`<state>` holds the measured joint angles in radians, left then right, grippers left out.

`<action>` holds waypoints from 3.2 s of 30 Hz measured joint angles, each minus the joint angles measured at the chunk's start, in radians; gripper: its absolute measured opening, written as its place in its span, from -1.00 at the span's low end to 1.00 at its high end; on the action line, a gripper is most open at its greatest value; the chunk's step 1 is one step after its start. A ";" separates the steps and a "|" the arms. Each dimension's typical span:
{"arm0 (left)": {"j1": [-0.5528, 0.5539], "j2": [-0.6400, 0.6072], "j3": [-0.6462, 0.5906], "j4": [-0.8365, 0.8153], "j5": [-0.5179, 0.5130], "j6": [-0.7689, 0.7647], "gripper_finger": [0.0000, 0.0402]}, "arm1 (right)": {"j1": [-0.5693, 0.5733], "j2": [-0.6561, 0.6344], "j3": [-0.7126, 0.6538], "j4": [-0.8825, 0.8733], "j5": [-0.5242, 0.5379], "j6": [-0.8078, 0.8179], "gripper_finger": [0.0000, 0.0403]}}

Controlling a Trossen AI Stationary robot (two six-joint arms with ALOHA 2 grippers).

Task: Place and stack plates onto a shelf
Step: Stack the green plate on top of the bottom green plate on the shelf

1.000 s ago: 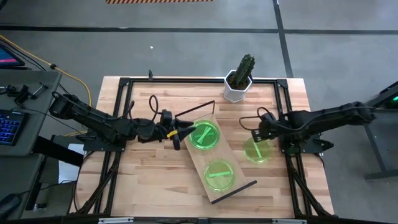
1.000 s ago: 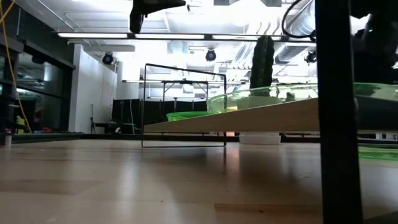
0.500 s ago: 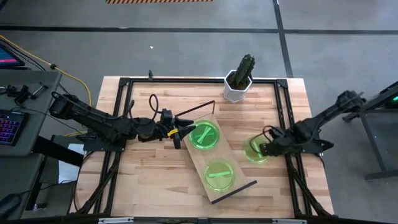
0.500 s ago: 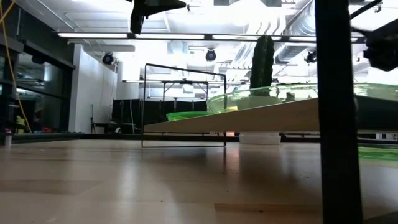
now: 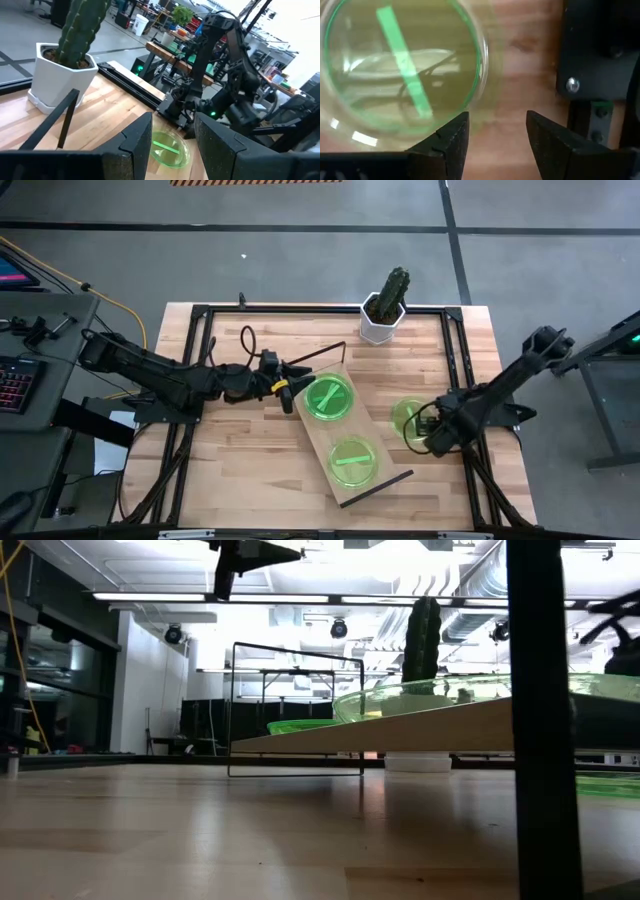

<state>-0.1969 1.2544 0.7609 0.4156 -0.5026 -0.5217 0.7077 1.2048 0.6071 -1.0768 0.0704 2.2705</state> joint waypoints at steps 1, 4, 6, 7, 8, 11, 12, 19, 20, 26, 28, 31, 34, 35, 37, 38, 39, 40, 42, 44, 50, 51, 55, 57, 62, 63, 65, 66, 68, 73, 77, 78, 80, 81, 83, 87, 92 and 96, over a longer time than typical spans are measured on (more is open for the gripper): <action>0.003 0.000 0.000 0.000 0.010 -0.001 -0.31 | -0.008 0.020 0.000 0.002 0.004 0.002 -0.10; 0.012 0.000 0.000 0.000 0.045 -0.001 -0.31 | -0.032 0.068 0.000 0.009 0.028 0.003 -0.10; 0.014 0.000 0.000 0.000 0.056 -0.012 -0.31 | -0.050 0.092 0.000 0.009 0.036 0.003 -0.10; 0.014 0.000 0.000 0.000 0.057 -0.022 -0.31 | -0.058 0.104 0.000 0.006 0.039 0.003 -0.10; 0.014 0.000 0.000 0.000 0.057 -0.025 -0.31 | -0.067 0.117 0.000 0.004 0.042 0.003 -0.10; 0.014 0.000 0.000 0.000 0.057 -0.026 -0.31 | -0.091 0.155 0.000 -0.004 0.044 0.003 -0.10; 0.014 0.000 0.000 0.000 0.057 -0.027 -0.31 | -0.099 0.168 0.000 -0.003 0.048 0.003 -0.10; 0.014 0.000 0.000 0.000 0.060 -0.040 -0.31 | -0.132 0.251 0.001 0.053 0.053 0.000 -0.10; 0.014 0.000 0.000 0.000 0.060 -0.045 -0.31 | -0.135 0.262 0.002 0.060 0.056 -0.001 -0.10; 0.014 0.000 0.000 0.000 0.060 -0.050 -0.31 | -0.141 0.283 0.003 0.076 0.061 -0.001 -0.12; 0.014 0.000 0.000 0.000 0.060 -0.050 -0.31 | -0.141 0.278 0.002 0.077 0.061 -0.005 -0.20; 0.014 0.000 0.000 0.000 0.060 -0.050 -0.31 | -0.141 0.275 0.002 0.077 0.060 -0.012 -0.40; 0.014 0.000 0.000 0.000 0.060 -0.050 -0.31 | -0.141 0.275 0.002 0.072 0.060 -0.025 -0.68; 0.014 0.000 0.000 0.000 0.060 -0.050 -0.31 | -0.141 0.275 0.001 0.071 0.059 -0.028 -0.78; 0.014 0.000 0.000 0.000 0.060 -0.051 -0.31 | -0.141 0.278 -0.002 0.071 0.052 -0.037 -0.94; 0.014 0.000 0.000 -0.001 0.060 -0.051 -0.31 | -0.141 0.277 -0.002 0.071 0.054 -0.040 -0.96; 0.014 0.000 0.000 0.000 0.060 -0.051 -0.31 | -0.141 0.276 -0.002 0.072 0.059 -0.043 -0.95; 0.014 0.000 0.000 0.000 0.060 -0.051 -0.31 | -0.141 0.274 -0.002 0.074 0.061 -0.043 -0.94; 0.014 0.000 0.000 0.000 0.060 -0.051 -0.31 | -0.138 0.260 -0.002 0.072 0.069 -0.044 -0.95; 0.014 0.000 0.000 0.000 0.060 -0.051 -0.31 | -0.136 0.235 -0.002 0.071 0.089 -0.048 -0.98; 0.014 0.000 0.000 0.001 0.060 -0.051 -0.31 | -0.136 0.137 -0.002 0.017 0.145 -0.055 -1.00; 0.014 0.000 0.000 0.001 0.060 -0.051 -0.31 | -0.136 0.118 -0.002 0.014 0.157 -0.057 -1.00; 0.014 0.000 0.000 0.001 0.060 -0.052 -0.31 | -0.136 0.053 -0.002 0.011 0.212 -0.069 -1.00; 0.014 0.000 0.000 0.001 0.060 -0.052 -0.31 | -0.138 0.025 -0.002 0.009 0.239 -0.072 -1.00; 0.014 0.000 0.000 0.001 0.060 -0.054 -0.31 | -0.139 -0.034 -0.002 0.007 0.295 -0.073 -1.00; 0.014 0.000 0.000 0.001 0.060 -0.054 -0.31 | -0.139 -0.044 -0.002 0.007 0.301 -0.073 -1.00; 0.014 0.000 0.000 0.001 0.060 -0.054 -0.31 | -0.139 -0.061 -0.002 0.005 0.324 -0.076 -1.00; 0.014 0.000 0.000 0.001 0.060 -0.054 -0.31 | -0.139 -0.070 -0.002 0.004 0.335 -0.077 -1.00; 0.014 0.000 0.000 0.001 0.060 -0.054 -0.31 | -0.139 -0.086 -0.001 0.006 0.361 -0.077 -1.00; 0.014 0.000 0.000 0.001 0.060 -0.073 -0.31 | -0.139 -0.146 -0.001 0.008 0.433 -0.079 -1.00; 0.014 0.000 0.000 0.001 0.060 -0.078 -0.31 | -0.139 -0.194 0.000 -0.001 0.470 -0.089 -1.00; 0.014 0.000 0.000 0.001 0.060 -0.078 -0.31 | -0.139 -0.202 0.000 -0.008 0.469 -0.094 -1.00; 0.014 0.000 0.000 0.001 0.060 -0.078 -0.31 | -0.139 -0.210 0.000 -0.011 0.454 -0.104 -1.00; 0.014 0.000 0.000 0.001 0.060 -0.078 -0.31 | -0.139 -0.210 0.000 -0.009 0.446 -0.107 -1.00; 0.014 0.000 0.000 0.001 0.060 -0.078 -0.31 | -0.138 -0.208 0.000 -0.003 0.436 -0.126 -1.00; 0.014 0.000 0.000 0.001 0.060 -0.077 -0.31 | -0.138 -0.197 -0.005 0.006 0.419 -0.132 -0.96; 0.014 0.000 0.000 0.000 0.060 -0.078 -0.31 | -0.138 -0.216 -0.122 0.182 0.405 -0.132 -0.65; 0.014 0.000 0.000 0.000 0.060 -0.078 -0.31 | -0.139 -0.244 -0.209 0.233 0.439 -0.112 -0.34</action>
<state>-0.1833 1.2545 0.7609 0.4160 -0.4431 -0.5995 0.5690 0.9611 0.3986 -0.8437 0.5094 2.1582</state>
